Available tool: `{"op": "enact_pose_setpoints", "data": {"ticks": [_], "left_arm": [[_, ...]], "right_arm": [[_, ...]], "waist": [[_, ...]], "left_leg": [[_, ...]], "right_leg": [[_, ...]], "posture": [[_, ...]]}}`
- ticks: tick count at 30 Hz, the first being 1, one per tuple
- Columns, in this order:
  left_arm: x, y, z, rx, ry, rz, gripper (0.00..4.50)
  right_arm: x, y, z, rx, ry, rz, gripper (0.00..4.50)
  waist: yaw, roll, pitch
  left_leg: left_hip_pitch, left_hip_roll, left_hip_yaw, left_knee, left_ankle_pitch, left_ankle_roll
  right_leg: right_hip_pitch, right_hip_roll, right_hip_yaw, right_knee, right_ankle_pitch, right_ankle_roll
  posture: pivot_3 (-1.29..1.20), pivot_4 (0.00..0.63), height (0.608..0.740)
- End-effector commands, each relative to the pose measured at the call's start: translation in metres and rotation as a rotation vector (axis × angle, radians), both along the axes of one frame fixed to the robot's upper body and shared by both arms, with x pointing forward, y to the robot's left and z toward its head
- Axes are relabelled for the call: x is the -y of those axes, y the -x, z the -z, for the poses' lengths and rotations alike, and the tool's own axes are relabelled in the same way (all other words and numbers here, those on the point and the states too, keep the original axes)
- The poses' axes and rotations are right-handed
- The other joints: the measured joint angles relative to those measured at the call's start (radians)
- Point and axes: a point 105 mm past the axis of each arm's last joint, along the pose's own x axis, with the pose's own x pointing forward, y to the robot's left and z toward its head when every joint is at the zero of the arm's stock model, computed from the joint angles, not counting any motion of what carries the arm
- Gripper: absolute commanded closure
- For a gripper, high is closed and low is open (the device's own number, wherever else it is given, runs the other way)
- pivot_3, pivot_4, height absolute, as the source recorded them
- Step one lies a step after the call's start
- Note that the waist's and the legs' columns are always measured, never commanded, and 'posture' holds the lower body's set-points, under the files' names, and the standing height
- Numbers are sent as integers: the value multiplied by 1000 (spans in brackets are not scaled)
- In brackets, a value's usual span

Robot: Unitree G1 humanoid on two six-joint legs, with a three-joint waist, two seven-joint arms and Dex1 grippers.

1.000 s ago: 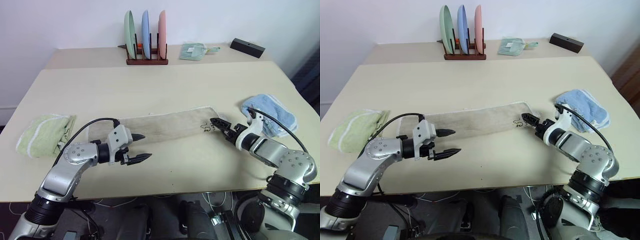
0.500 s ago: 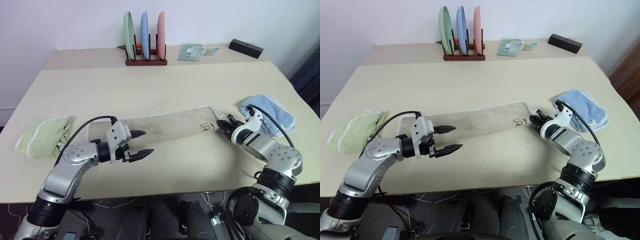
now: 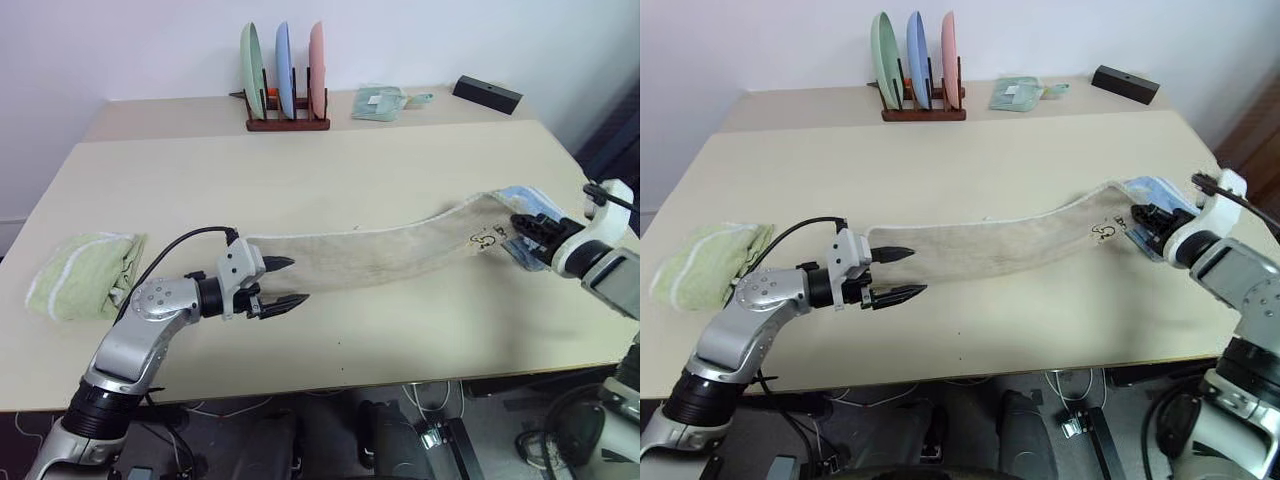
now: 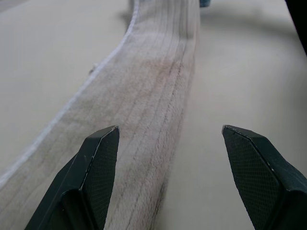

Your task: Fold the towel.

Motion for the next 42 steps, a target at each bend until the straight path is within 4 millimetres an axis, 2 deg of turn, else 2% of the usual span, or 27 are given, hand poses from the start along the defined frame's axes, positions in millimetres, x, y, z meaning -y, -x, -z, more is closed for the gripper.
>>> {"op": "enact_pose_setpoints", "data": {"ticks": [1, 3, 6, 11, 15, 22, 25, 27, 29, 32, 34, 35, 37, 39, 42], "left_arm": [[5, 0, -6, 43, -1, 25, 983], [5, 0, -7, 45, 0, 24, 983], [5, 1, -7, 48, 1, 15, 983], [3, 3, -6, 48, 4, -8, 983], [2, 6, -7, 48, 5, -24, 983], [1, 9, -5, 41, -2, -35, 983], [0, 9, -5, 38, -3, -36, 983], [0, 9, -4, 33, -3, -37, 983], [-1, 9, -3, 29, -6, -39, 983], [-2, 10, -2, 22, -5, -41, 983], [-1, 10, -1, 15, 0, -50, 983], [0, 10, 0, 2, 16, -58, 983], [3, 12, 1, -19, 43, -73, 983], [6, 15, 4, -46, 65, -94, 983], [7, 21, 12, -90, 77, -133, 983]], "right_arm": [[-58, 4, -16, 96, 174, -274, 4458], [-82, 9, -11, 102, 250, -406, 4458], [-108, 12, 10, 79, 409, -542, 4458], [-136, 9, 44, 41, 518, -649, 4458], [-142, 8, 58, 38, 562, -681, 4458], [-144, 10, 65, 50, 604, -737, 4458], [-140, 20, 49, 104, 573, -796, 3642], [-129, 31, 34, 166, 586, -834, 2759], [-121, 42, 28, 184, 590, -884, 1912], [-111, 50, 23, 186, 577, -904, 1912], [-101, 27, 13, 233, 531, -754, 1912], [-96, 11, 11, 248, 498, -664, 2522], [-93, -8, 14, 259, 444, -564, 3259], [-98, -17, 24, 256, 391, -538, 4354], [-109, -23, 47, 242, 365, -549, 4436]], "waist": [[-3, 0, 0], [-3, 0, 0], [5, -1, 0], [16, -1, 0], [19, -1, 0], [19, -1, 0], [21, -1, 0], [25, -1, 0], [22, -1, 1], [19, -2, 1], [15, -2, 1], [11, -3, 1], [13, -3, 1], [19, -3, 1], [22, -3, 1]], "left_leg": [[0, 0, 0, 0, 0, 0], [0, 0, 0, 0, 0, 0], [-1, -1, 0, 0, 0, 0], [-1, -1, 0, 1, 0, 0], [-1, -1, 0, 1, 0, 0], [-2, -1, -1, 1, 0, -1], [-2, -1, -1, 1, 0, -1], [-2, -1, -1, 1, 0, 0], [-2, -2, -1, 1, 0, 0], [-2, -1, -1, 1, 0, 0], [-1, -1, -1, 1, 0, 0], [-1, 0, -1, 1, 0, 0], [0, 0, -1, 1, 1, -1], [0, 0, -1, 1, 1, -2], [-2, -1, -2, 0, 4, -7]], "right_leg": [[0, 0, 0, 0, 0, 0], [0, 0, 0, 0, 0, 0], [0, -1, 0, -1, 0, 0], [-1, -1, 0, -1, 0, 0], [-1, -2, 0, -1, 0, 0], [-1, -1, 0, -1, 0, 0], [-1, -1, 0, -1, 0, 0], [-1, -2, -1, -1, 0, 0], [-1, -2, -1, -2, 0, 0], [-1, -2, -1, -2, 0, 0], [-1, -1, -1, -2, 0, 0], [-1, -1, -1, -1, 0, 0], [0, -1, 0, -1, 0, 0], [-1, -1, 0, 0, 0, 0], [-1, -1, 0, -1, 0, 0]], "posture": [[0, 150, 740], [0, 150, 740], [0, 150, 740], [0, 150, 740], [0, 150, 740], [0, 150, 740], [0, 150, 740], [0, 150, 740], [0, 150, 740], [0, 150, 740], [0, 150, 740], [0, 150, 740], [0, 150, 740], [0, 150, 740], [0, 150, 740]]}}
